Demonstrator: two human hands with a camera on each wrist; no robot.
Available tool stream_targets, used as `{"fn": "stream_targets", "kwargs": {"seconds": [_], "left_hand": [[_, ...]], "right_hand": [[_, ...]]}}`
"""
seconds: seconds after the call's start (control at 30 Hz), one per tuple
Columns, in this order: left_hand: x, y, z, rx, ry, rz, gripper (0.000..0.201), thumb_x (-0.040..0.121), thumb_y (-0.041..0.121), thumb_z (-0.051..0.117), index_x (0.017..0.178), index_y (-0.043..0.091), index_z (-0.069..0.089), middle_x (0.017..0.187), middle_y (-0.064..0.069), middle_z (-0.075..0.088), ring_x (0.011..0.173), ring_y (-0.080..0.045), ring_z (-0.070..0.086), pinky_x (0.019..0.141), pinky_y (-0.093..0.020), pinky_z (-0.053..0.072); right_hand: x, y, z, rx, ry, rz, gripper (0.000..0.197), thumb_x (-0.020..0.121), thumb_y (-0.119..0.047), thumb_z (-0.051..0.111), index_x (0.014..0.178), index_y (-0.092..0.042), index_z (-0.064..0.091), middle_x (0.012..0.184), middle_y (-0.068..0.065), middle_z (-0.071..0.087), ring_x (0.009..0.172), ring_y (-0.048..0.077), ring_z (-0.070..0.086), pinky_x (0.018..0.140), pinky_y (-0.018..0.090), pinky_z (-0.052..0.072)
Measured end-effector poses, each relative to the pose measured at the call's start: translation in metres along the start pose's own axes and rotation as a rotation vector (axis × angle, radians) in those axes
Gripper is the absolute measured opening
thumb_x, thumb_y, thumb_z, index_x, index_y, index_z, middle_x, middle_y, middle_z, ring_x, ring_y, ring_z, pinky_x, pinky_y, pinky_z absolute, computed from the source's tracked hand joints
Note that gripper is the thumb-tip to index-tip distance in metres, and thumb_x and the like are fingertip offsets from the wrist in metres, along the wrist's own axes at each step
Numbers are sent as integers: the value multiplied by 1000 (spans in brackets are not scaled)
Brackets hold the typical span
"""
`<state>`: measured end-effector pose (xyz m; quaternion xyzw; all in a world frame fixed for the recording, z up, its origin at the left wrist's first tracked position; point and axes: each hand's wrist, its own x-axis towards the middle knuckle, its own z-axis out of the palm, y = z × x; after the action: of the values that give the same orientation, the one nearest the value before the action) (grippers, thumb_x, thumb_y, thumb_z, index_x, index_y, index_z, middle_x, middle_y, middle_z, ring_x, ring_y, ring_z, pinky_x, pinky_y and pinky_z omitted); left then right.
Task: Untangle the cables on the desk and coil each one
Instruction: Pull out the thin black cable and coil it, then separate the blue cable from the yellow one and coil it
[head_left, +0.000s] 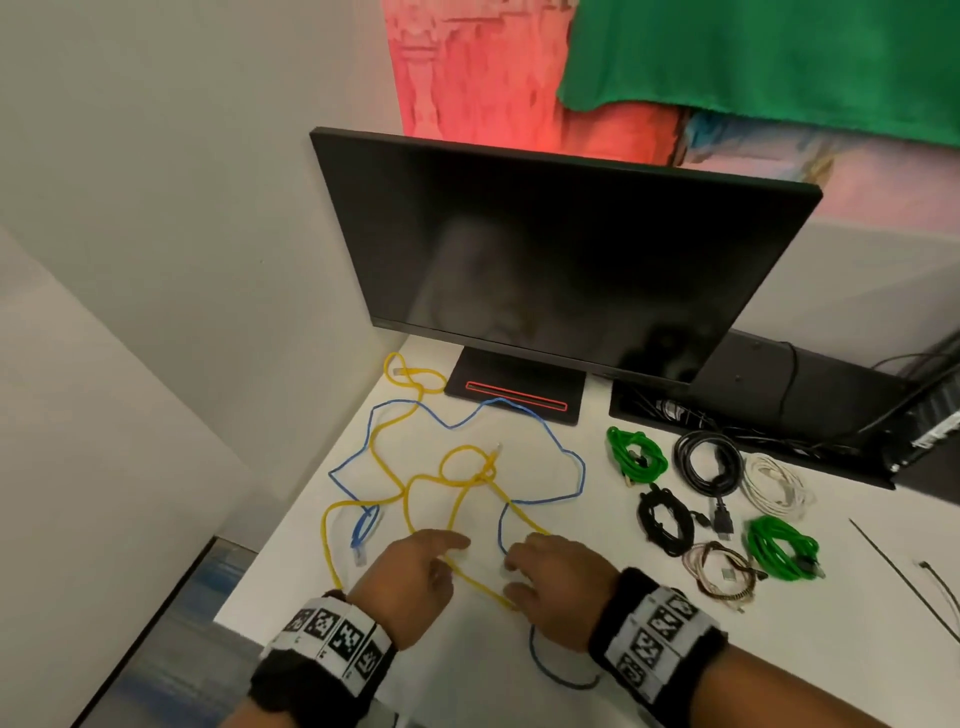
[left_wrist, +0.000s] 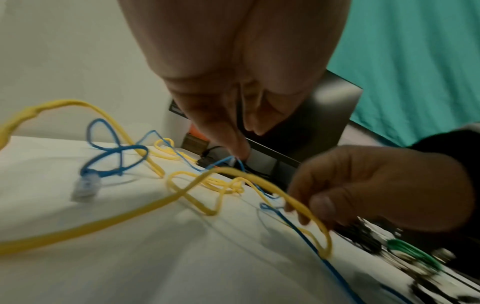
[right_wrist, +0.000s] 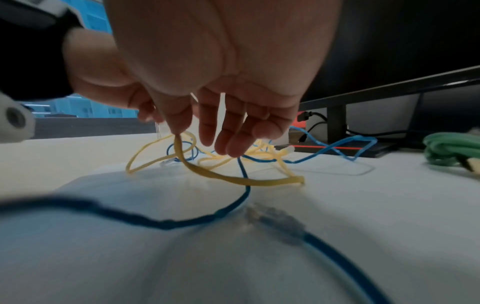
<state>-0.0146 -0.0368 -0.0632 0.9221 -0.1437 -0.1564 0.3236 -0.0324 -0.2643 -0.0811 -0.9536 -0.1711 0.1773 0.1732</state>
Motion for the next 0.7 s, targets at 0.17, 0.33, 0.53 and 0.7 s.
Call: {"fn": "stream_targets", "kwargs": {"seconds": [0.17,0.33,0.53,0.7], "left_hand": [[12,-40,-34,3,366,-233,41,85,23,66,124,28,57,113,5,55,94,-11,59,92,-30,48],[32,-72,-55,158,430,-422,56,75,42,72,126,22,58,121,-9,54,111,-30,55,95,-39,47],[39,-79,-83,-117,121,-530,25,88,22,63,67,9,69,76,-10,71,75,-25,66,69,-32,47],[29,-17,-93,-440,-139,-116,20,81,39,67,74,21,71,65,4,68,57,-5,57,60,-21,47]], "right_hand": [[37,-25,16,-36,-163,-32,36,94,-47,46,112,-23,65,114,5,57,105,30,56,86,36,45],[34,-14,11,57,-209,29,35,88,-50,54,110,-24,65,111,-1,57,102,21,57,83,30,44],[39,-24,-25,291,89,88,30,88,-60,54,81,-31,58,90,-8,60,83,8,56,81,29,48],[68,-59,-48,563,177,180,70,77,-82,34,76,-19,66,77,-1,67,72,10,61,74,30,49]]}}
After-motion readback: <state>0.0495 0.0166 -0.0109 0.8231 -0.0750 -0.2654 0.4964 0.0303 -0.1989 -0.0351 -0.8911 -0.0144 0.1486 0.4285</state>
